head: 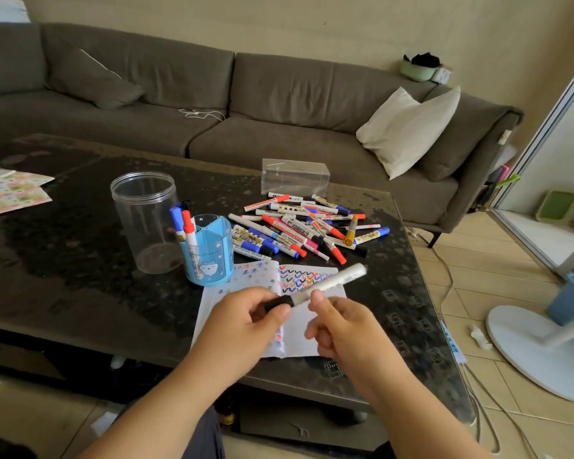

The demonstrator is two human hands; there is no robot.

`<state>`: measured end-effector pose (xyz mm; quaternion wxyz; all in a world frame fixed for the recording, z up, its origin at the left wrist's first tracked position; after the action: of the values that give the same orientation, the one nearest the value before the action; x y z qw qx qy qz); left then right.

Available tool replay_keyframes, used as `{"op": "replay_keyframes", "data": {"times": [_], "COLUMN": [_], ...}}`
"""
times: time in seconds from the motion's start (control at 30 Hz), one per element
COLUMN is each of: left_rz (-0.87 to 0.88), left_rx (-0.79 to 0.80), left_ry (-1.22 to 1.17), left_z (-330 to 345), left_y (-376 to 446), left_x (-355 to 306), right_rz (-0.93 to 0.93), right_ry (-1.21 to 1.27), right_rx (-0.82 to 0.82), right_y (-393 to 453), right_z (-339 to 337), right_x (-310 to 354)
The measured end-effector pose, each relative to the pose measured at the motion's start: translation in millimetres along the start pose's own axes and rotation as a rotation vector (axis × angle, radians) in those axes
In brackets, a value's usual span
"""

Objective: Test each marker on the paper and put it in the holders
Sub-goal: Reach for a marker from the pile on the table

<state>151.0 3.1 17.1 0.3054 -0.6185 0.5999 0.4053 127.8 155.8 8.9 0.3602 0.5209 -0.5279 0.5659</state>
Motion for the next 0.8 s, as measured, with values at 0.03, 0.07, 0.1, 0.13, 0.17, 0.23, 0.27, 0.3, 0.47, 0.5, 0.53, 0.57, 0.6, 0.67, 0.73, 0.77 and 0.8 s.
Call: {"op": "replay_keyframes", "data": {"times": [0.03, 0.07, 0.1, 0.13, 0.17, 0.23, 0.27, 0.3, 0.47, 0.5, 0.53, 0.57, 0.6, 0.67, 0.73, 0.77, 0.8], "left_rz": [-0.019, -0.035, -0.044, -0.043, -0.035, -0.025, -0.02, -0.015, -0.029, -0.042, -0.051, -0.05, -0.042, -0.02, 0.002, 0.005, 0.002], "left_rx": [-0.034, -0.062, -0.083, -0.097, -0.104, -0.089, -0.079, -0.073, -0.108, -0.127, -0.139, -0.149, -0.16, -0.192, -0.23, -0.239, -0.242], "left_ry": [0.041, 0.086, 0.131, 0.174, 0.215, 0.287, 0.317, 0.341, 0.335, 0.319, 0.31, 0.313, 0.332, 0.411, 0.48, 0.493, 0.494], "left_z": [-7.5, -15.1, -22.0, -27.7, -31.7, -34.6, -34.4, -34.2, -46.3, -52.0, -57.9, -64.0, -69.8, -80.8, -88.6, -90.4, -91.1], "left_y": [3.2, 5.3, 7.0, 8.2, 9.2, 10.5, 11.1, 11.6, 16.2, 18.1, 20.6, 23.6, 27.0, 34.7, 43.4, 47.6, 51.1], "left_x": [5.3, 10.4, 15.3, 19.2, 21.4, 22.0, 21.8, 21.5, 33.0, 38.3, 44.4, 50.5, 56.7, 66.9, 73.1, 75.6, 77.6], "right_rz": [0.017, -0.014, -0.102, -0.223, -0.337, -0.51, -0.557, -0.601, -0.736, -0.742, -0.746, -0.755, -0.761, -0.731, -0.681, -0.667, -0.656], "right_ry": [-0.121, -0.28, -0.417, -0.524, -0.621, -0.816, -0.895, -0.964, -1.065, -1.053, -1.023, -0.978, -0.919, -0.771, -0.671, -0.646, -0.631], "right_rx": [-0.055, -0.122, -0.186, -0.217, -0.204, -0.067, 0.004, 0.051, 0.146, 0.137, 0.109, 0.064, 0.004, -0.108, -0.147, -0.134, -0.11], "right_y": [2.3, 4.8, 6.6, 7.8, 9.1, 16.3, 22.3, 28.4, 53.4, 58.5, 63.5, 67.8, 71.7, 80.5, 92.7, 98.8, 105.4], "right_z": [-3.1, -7.4, -10.5, -10.2, -5.2, 15.4, 27.0, 37.9, 74.7, 76.4, 76.9, 76.6, 76.2, 75.8, 81.7, 87.4, 94.8], "right_x": [-4.3, -6.2, -5.0, -0.3, 5.6, 12.4, 13.0, 13.0, 18.1, 21.7, 27.6, 35.5, 45.1, 64.2, 77.3, 81.3, 83.0]}}
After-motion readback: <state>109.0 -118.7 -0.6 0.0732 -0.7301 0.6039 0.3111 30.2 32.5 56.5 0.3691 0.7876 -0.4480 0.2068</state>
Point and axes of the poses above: each hand's wrist, its own y-axis towards the middle knuckle, its own z-axis out of the palm, x = y × z, the point moved 4 cm from there along y, towards the middle knuckle, and after that the axes turned 1 degree about y, right-handed, at the moved point
